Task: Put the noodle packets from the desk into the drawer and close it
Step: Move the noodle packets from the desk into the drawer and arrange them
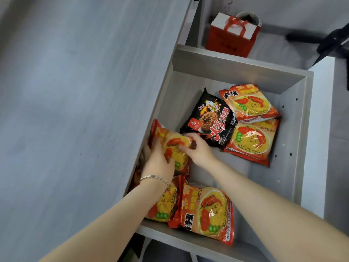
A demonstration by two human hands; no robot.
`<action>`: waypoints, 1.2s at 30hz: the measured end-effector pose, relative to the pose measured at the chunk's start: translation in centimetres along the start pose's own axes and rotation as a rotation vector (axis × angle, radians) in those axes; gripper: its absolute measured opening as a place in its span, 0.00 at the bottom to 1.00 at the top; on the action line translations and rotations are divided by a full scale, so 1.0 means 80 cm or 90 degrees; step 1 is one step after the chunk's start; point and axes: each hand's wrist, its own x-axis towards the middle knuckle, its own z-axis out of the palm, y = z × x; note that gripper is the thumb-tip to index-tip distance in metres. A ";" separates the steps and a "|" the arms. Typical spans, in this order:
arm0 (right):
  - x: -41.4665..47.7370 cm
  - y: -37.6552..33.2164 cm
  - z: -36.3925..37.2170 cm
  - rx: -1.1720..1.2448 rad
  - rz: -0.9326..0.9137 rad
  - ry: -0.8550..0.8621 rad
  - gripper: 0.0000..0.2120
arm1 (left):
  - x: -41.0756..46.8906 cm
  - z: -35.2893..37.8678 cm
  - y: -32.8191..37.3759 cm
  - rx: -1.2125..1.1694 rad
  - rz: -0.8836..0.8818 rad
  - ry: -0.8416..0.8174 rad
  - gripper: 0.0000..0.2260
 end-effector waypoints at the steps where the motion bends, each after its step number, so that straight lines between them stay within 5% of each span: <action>1: 0.004 0.000 0.009 -0.034 -0.009 -0.022 0.19 | -0.001 -0.002 -0.003 0.019 0.067 0.017 0.27; 5: 0.009 0.013 0.019 -0.159 0.037 -0.034 0.19 | 0.011 -0.006 -0.007 0.151 0.211 -0.037 0.26; 9: -0.002 0.013 0.015 -0.152 -0.036 -0.072 0.23 | 0.040 -0.003 0.008 0.346 0.265 -0.149 0.27; 14: -0.024 0.020 -0.021 -0.086 -0.025 -0.078 0.23 | 0.061 0.009 0.020 0.493 0.233 -0.220 0.28; 17: -0.041 0.027 -0.057 -0.256 -0.087 0.166 0.15 | 0.066 0.015 0.026 0.556 0.208 -0.230 0.27; 19: -0.046 0.038 -0.084 -0.429 -0.083 0.314 0.19 | 0.067 0.019 0.028 0.572 0.203 -0.227 0.25; 22: -0.047 0.054 -0.116 -0.672 0.117 0.212 0.37 | 0.067 0.024 0.030 0.583 0.200 -0.226 0.25; 27: -0.042 0.056 -0.138 -0.912 0.015 0.190 0.17 | 0.063 0.025 0.030 0.603 0.208 -0.210 0.23; 31: -0.037 0.056 -0.168 -0.895 0.018 0.137 0.15 | 0.045 0.025 0.036 0.382 0.250 -0.137 0.21; 34: -0.057 0.045 -0.174 -0.739 -0.021 0.217 0.11 | 0.024 0.024 0.054 0.148 0.357 -0.050 0.16; 36: -0.075 0.027 -0.176 -0.630 -0.097 0.291 0.07 | 0.016 0.026 0.075 -0.032 0.279 -0.067 0.12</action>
